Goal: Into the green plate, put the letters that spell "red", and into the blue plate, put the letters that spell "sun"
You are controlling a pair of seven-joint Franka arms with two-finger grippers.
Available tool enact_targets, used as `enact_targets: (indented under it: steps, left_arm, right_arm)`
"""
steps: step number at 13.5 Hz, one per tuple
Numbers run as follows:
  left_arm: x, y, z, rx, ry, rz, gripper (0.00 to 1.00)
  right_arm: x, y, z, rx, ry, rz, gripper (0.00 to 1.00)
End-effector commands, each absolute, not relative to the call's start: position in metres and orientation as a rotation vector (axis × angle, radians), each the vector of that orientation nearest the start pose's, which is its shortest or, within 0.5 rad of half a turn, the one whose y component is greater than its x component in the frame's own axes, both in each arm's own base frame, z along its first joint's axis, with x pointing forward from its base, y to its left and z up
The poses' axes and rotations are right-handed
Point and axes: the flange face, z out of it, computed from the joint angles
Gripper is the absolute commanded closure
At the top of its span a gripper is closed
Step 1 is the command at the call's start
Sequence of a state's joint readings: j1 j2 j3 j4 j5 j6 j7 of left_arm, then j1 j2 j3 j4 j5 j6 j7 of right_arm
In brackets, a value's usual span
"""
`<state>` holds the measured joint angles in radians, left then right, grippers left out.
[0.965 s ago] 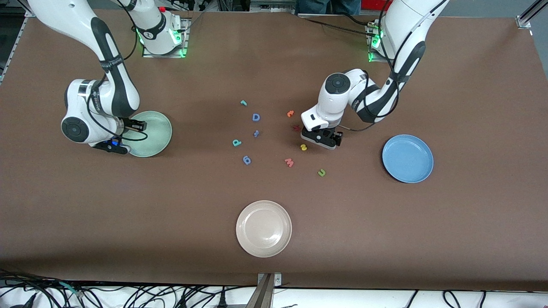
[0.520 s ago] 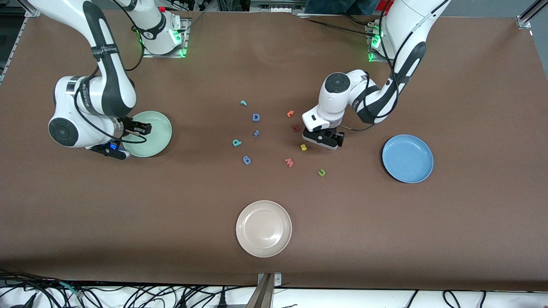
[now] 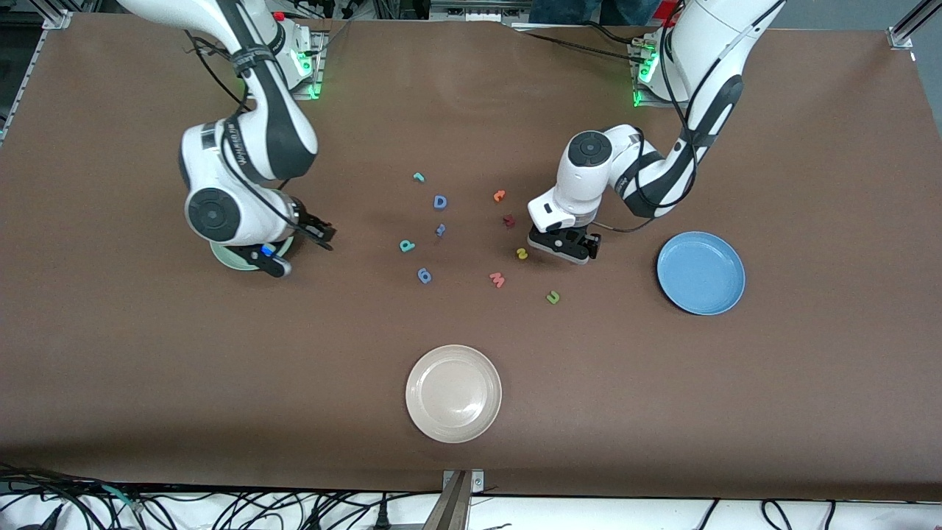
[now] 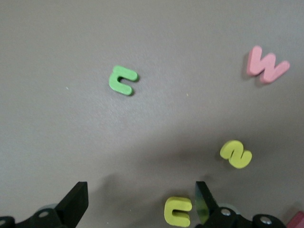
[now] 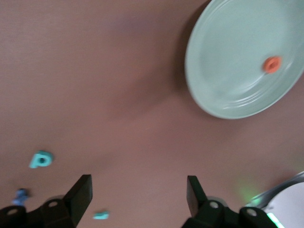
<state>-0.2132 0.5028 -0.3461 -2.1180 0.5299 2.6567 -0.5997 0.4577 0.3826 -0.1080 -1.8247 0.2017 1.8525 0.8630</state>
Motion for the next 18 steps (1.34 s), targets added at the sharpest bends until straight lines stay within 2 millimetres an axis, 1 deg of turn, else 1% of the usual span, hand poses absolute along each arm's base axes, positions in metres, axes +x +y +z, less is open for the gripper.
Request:
enact_targets:
  steps: [1,2,4,5,7,8,10,12,13,14,16,17,18]
  left_arm:
    - [0.502,-0.334,0.211,-3.066,0.490,-0.116,0.00]
    - [0.508,-0.336,0.213,-3.057,0.513,-0.054,0.00]
    - [0.518,-0.339,0.229,-3.046,0.574,0.105,0.00]
    - [0.520,-0.338,0.233,-3.050,0.617,0.146,0.00]
    - [0.521,-0.336,0.234,-3.053,0.640,0.153,0.00]
    - [0.521,-0.337,0.232,-3.051,0.654,0.156,0.00]
    - [0.523,-0.334,0.228,-3.057,0.659,0.158,0.00]
    - [0.521,-0.342,0.224,-3.077,0.672,0.128,0.00]
    - [0.524,-0.340,0.222,-3.085,0.675,0.107,0.00]
    - [0.521,-0.347,0.223,-3.083,0.701,0.102,0.00]
    - [0.521,-0.342,0.225,-3.067,0.800,0.106,0.00]
    - [0.521,-0.339,0.222,-3.081,0.796,0.127,0.00]
    - [0.520,-0.339,0.224,-3.090,0.800,0.130,0.00]
  right_arm:
    - [0.566,0.250,0.277,-2.971,1.052,0.556,0.01]
    - [0.564,0.264,0.266,-2.973,1.067,0.526,0.01]
    - [0.558,0.291,0.246,-2.949,1.168,0.451,0.01]
    - [0.557,0.303,0.238,-2.932,1.210,0.412,0.01]
    - [0.551,0.321,0.219,-2.894,1.304,0.374,0.01]
    - [0.547,0.330,0.211,-2.895,1.309,0.360,0.01]
    - [0.545,0.335,0.197,-2.843,1.372,0.382,0.01]
    - [0.548,0.339,0.192,-2.771,1.418,0.424,0.02]
    - [0.547,0.343,0.190,-2.773,1.415,0.425,0.02]
    - [0.545,0.345,0.184,-2.766,1.423,0.431,0.02]
    - [0.543,0.352,0.176,-2.721,1.450,0.431,0.02]
    - [0.539,0.357,0.173,-2.727,1.441,0.431,0.03]
    - [0.539,0.358,0.170,-2.725,1.448,0.427,0.06]
